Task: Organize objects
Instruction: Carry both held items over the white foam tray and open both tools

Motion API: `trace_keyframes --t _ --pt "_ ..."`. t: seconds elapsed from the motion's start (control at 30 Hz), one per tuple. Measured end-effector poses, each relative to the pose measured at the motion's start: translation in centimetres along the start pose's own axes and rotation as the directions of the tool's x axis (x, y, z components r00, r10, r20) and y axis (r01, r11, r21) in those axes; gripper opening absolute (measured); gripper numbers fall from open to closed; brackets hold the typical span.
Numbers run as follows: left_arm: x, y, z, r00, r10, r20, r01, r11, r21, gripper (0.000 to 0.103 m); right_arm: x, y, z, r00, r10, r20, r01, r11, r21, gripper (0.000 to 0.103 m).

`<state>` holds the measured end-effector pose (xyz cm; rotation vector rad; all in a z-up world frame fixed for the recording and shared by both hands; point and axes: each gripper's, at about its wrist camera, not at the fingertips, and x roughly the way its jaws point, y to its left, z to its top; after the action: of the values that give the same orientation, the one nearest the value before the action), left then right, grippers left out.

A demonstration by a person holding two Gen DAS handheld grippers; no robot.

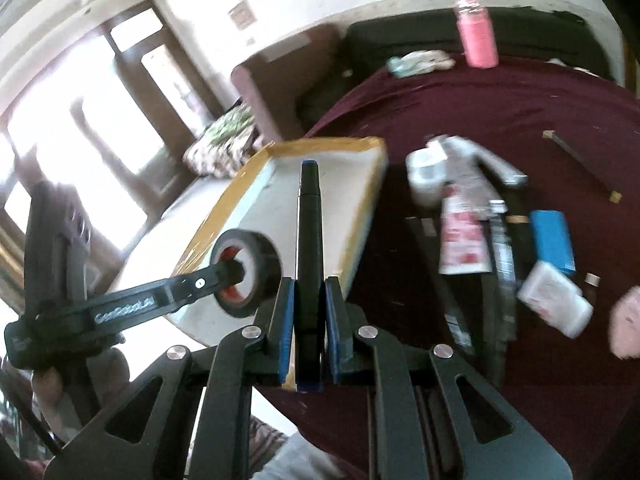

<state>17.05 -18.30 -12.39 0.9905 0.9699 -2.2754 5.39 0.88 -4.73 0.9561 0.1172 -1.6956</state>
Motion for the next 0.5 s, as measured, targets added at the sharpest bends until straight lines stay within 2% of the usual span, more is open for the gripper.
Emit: trace_keyframes --t 0.17,0.27,0.43,0.5 --pt "1.3 1.1 0.4 0.995 0.079 -0.058 -0.078 0.997 0.005 0.013 3.9 1.7 0.4 0.996 0.003 -0.086 -0.004 1.000 -0.003 0.012" --pt "2.6 1.2 0.5 0.985 0.135 -0.107 -0.132 0.991 0.037 0.013 5.8 2.4 0.4 0.992 -0.034 -0.122 0.033 0.999 -0.015 0.012" --pt "3.6 1.8 0.7 0.972 0.163 -0.166 -0.155 0.986 0.063 0.013 7.2 3.1 0.4 0.985 -0.055 -0.166 0.050 0.998 -0.034 0.012" --pt "3.6 2.0 1.0 0.968 0.177 -0.178 -0.168 0.984 0.064 0.014 7.7 4.0 0.4 0.981 -0.089 -0.171 0.077 0.994 -0.072 0.012"
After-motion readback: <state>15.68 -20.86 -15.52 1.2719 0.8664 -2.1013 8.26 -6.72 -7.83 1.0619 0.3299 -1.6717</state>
